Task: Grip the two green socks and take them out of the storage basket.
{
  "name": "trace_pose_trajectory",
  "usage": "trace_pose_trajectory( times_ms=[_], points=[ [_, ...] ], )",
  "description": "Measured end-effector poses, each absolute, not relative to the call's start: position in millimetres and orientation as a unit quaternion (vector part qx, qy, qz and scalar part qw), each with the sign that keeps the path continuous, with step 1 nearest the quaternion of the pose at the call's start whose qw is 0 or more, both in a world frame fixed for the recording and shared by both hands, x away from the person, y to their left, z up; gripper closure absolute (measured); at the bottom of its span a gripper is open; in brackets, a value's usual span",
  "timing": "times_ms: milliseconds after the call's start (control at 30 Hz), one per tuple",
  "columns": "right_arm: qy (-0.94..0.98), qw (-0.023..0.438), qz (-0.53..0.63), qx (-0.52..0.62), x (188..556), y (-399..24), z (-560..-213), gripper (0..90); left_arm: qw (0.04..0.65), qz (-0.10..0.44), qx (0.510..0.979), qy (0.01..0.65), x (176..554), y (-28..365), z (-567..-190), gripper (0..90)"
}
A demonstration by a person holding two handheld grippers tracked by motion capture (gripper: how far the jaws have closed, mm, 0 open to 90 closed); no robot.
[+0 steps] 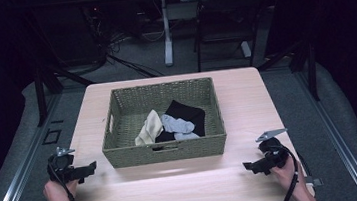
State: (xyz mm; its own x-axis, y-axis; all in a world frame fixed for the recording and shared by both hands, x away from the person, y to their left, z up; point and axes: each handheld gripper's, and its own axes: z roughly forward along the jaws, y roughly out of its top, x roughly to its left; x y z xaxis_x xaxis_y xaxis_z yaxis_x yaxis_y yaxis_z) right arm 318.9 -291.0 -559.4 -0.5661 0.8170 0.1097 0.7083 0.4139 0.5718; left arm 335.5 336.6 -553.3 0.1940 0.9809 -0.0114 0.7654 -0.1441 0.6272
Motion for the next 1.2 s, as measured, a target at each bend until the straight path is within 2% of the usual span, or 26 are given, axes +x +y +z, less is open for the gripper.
trace_pose_trajectory(
  times_ms=[400,567,933,1200],
  points=[
    [0.836,0.082,0.288,0.46,318.1,-291.2,-562.6,0.8,0.287,0.196,0.733,0.584,335.3,333.0,-538.5,0.0],
    [0.835,0.085,0.294,0.458,316.5,-292.9,-560.7,0.0,0.323,0.187,0.729,0.574,335.1,327.2,-517.1,0.0],
    [0.834,0.08,0.29,0.462,317.7,-293.1,-563.7,0.0,0.337,0.197,0.738,0.55,339.7,311.9,-483.1,0.0],
    [0.835,0.082,0.287,0.462,318.0,-293.0,-564.0,0.0,0.331,0.2,0.763,0.518,358.8,286.4,-453.2,0.0]
  ],
)
